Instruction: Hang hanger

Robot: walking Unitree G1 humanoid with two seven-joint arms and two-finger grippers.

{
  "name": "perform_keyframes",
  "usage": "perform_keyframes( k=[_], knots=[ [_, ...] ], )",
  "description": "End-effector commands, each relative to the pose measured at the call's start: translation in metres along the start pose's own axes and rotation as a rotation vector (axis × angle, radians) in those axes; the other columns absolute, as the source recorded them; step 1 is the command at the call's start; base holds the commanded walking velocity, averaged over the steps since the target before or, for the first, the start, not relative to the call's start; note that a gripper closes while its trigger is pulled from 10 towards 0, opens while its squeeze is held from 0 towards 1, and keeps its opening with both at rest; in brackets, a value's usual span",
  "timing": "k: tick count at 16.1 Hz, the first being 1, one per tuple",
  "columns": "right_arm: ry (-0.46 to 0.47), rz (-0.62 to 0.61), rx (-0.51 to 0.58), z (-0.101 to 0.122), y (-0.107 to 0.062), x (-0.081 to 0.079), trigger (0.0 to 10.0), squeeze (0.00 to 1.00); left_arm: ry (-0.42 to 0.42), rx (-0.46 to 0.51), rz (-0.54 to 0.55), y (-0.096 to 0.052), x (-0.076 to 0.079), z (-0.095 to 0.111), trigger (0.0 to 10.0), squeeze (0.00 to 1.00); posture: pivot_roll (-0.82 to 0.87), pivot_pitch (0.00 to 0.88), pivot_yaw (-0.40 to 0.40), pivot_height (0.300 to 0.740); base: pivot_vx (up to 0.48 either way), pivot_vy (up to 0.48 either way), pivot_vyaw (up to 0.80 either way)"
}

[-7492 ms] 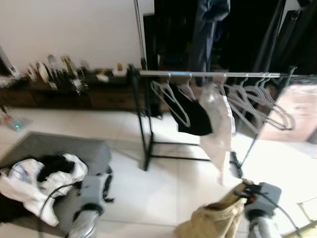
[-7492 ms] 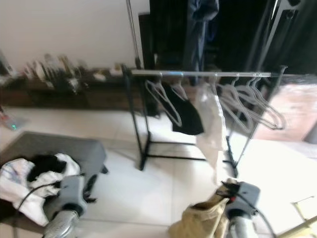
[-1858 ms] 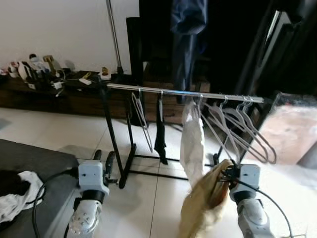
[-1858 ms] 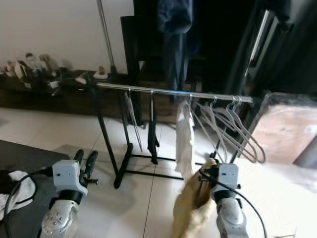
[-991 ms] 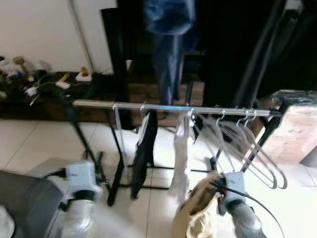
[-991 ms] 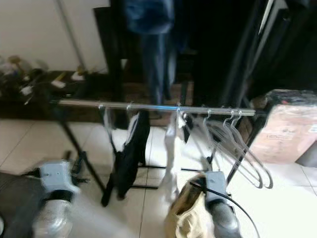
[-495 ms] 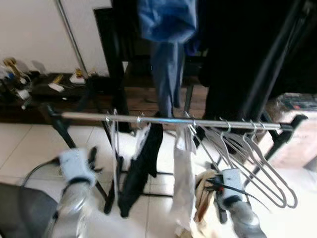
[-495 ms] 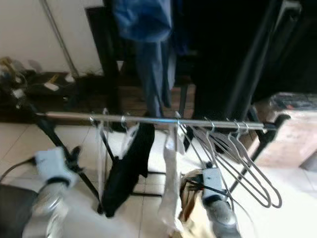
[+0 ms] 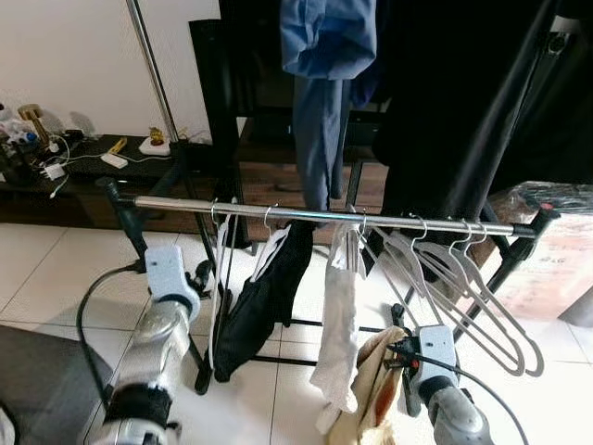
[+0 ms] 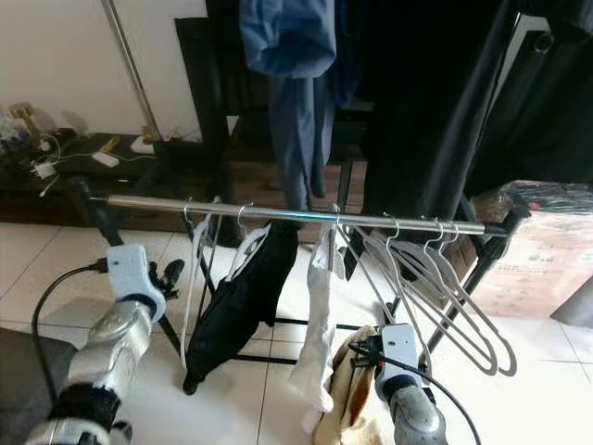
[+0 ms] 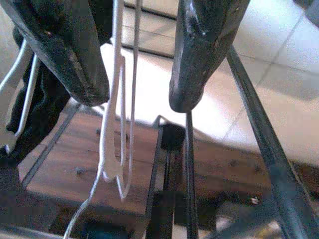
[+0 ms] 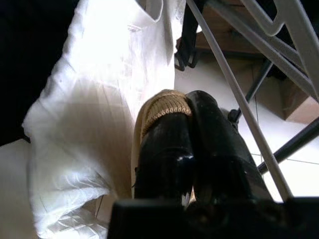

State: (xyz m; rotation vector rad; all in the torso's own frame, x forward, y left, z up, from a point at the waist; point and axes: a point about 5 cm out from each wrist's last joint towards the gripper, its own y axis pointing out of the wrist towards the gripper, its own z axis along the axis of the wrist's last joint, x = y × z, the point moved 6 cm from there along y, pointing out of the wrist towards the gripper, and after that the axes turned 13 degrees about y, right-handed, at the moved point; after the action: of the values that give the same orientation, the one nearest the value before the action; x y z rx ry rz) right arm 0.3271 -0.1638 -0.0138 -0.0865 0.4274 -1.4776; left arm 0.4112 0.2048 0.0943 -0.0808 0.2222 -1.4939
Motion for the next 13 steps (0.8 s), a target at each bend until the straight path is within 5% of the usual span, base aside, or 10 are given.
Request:
perform_keyframes(
  k=[1,11,12,13],
  knots=[
    [-0.003,0.014,0.023,0.007,0.0,-0.003,10.0,0.0,-0.017,-0.053,-0.02,0.002,0.004,-0.011,10.0,0.0,-0.05,0.126,-0.036,0.74,0.0,0.0,0.0],
    [0.043,0.04,0.133,0.024,-0.029,-0.017,10.0,0.0,0.013,-0.052,-0.052,0.021,0.009,0.011,10.0,0.0,-0.08,0.279,-0.01,0.74,0.0,0.0,0.0],
    [0.044,0.041,0.134,0.025,-0.03,-0.018,10.0,0.0,0.015,-0.042,-0.046,0.022,0.009,0.014,4.3,0.0,-0.08,0.288,-0.009,0.74,0.0,0.0,0.0],
    [0.048,0.041,0.137,0.027,-0.034,-0.02,10.0,0.0,0.011,-0.023,-0.042,0.023,0.008,0.021,0.0,0.0,-0.09,0.299,-0.008,0.74,0.0,0.0,0.0]
  ],
)
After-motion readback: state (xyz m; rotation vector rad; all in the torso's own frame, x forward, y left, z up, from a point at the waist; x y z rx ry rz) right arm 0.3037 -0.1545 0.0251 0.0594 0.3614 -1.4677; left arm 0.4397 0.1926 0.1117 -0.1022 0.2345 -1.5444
